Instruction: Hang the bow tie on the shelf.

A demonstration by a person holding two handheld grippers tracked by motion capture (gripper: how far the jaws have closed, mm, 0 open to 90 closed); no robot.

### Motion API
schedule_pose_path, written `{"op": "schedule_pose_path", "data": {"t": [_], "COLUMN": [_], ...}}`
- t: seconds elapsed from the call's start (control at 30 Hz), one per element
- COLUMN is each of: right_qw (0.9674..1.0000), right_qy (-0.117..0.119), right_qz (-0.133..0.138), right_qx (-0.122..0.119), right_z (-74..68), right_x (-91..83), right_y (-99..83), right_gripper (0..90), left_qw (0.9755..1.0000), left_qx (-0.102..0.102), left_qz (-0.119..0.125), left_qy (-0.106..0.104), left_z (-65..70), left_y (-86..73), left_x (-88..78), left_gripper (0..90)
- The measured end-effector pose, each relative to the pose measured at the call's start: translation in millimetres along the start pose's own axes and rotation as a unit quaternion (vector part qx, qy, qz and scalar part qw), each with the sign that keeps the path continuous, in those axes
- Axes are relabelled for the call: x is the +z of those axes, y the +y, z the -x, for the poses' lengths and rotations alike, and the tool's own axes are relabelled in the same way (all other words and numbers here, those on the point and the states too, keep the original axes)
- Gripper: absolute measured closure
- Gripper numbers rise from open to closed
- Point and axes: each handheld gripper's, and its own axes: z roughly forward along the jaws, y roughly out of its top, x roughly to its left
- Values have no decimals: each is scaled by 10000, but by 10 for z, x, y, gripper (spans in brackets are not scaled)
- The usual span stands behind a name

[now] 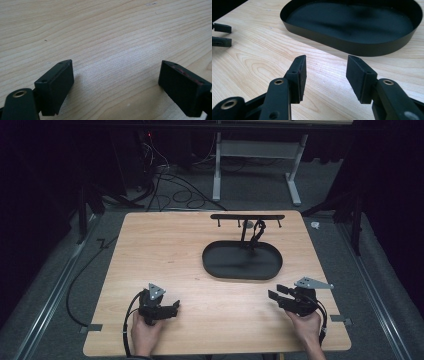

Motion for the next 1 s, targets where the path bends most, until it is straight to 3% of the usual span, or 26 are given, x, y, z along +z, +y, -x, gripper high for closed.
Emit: {"op": "schedule_pose_path", "data": {"t": [1.0], "right_qw": [9988], "right_qy": [-249], "right_qz": [-375], "right_qx": [-178], "right_z": [-22], "right_x": [279], "right_y": [-5], "right_gripper": [524], "left_qw": [10000], "left_qx": [-2], "left_qz": [-1], "left_qy": [1], "left_z": [1], "left_y": [0], "left_x": [0], "left_gripper": [133]}}
